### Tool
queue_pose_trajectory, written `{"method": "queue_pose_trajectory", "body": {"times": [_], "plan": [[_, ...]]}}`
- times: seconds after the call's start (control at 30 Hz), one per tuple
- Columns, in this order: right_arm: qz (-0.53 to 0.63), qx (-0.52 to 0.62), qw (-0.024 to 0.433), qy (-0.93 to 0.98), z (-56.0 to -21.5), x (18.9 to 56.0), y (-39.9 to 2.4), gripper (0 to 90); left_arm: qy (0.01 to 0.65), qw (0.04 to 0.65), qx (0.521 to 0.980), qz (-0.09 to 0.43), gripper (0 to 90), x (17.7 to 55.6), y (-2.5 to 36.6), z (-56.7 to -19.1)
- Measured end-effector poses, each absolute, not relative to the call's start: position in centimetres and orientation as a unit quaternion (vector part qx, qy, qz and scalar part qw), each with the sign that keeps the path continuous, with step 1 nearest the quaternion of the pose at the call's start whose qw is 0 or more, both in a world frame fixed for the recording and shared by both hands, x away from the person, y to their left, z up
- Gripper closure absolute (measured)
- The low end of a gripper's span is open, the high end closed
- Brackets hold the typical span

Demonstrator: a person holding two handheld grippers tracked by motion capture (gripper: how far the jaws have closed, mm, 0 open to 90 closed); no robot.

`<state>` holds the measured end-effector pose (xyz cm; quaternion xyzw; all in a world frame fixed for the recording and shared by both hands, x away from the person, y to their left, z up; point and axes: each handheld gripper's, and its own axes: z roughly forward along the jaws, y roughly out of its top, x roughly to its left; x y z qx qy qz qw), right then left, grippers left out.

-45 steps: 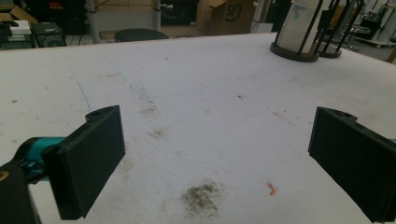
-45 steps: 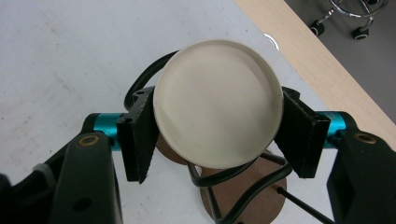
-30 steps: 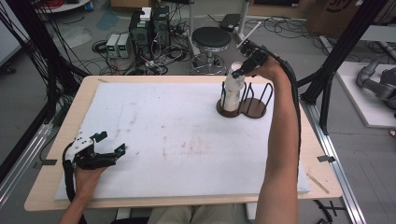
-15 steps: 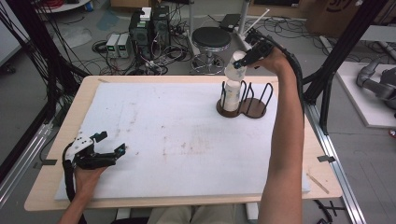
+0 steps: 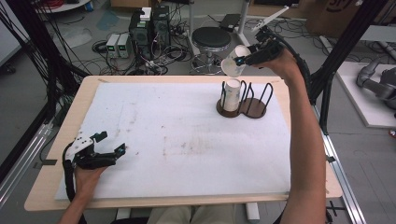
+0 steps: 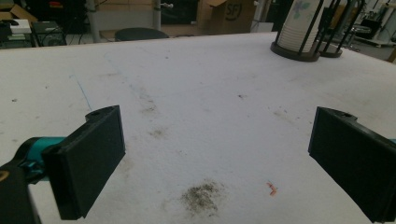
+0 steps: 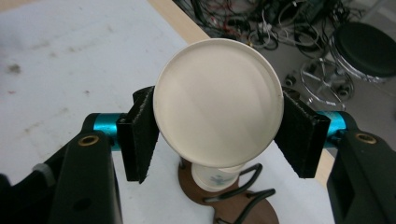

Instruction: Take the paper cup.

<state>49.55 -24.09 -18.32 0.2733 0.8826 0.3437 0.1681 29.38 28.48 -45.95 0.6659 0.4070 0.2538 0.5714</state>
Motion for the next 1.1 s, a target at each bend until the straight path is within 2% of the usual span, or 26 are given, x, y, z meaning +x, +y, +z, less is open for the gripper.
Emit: {"method": "queue_pose_trajectory", "body": {"times": [0.67,1.1], "plan": [[0.469,0.212,0.18,0.839,-18.6,42.8,-24.4,36.5,0.406,0.571,0.667,0.254,3.8,29.4,28.5,-45.9],[0.505,0.195,0.171,0.823,-20.7,39.4,-24.2,36.5,0.407,0.571,0.666,0.254,3.8,29.4,28.5,-45.9]]}}
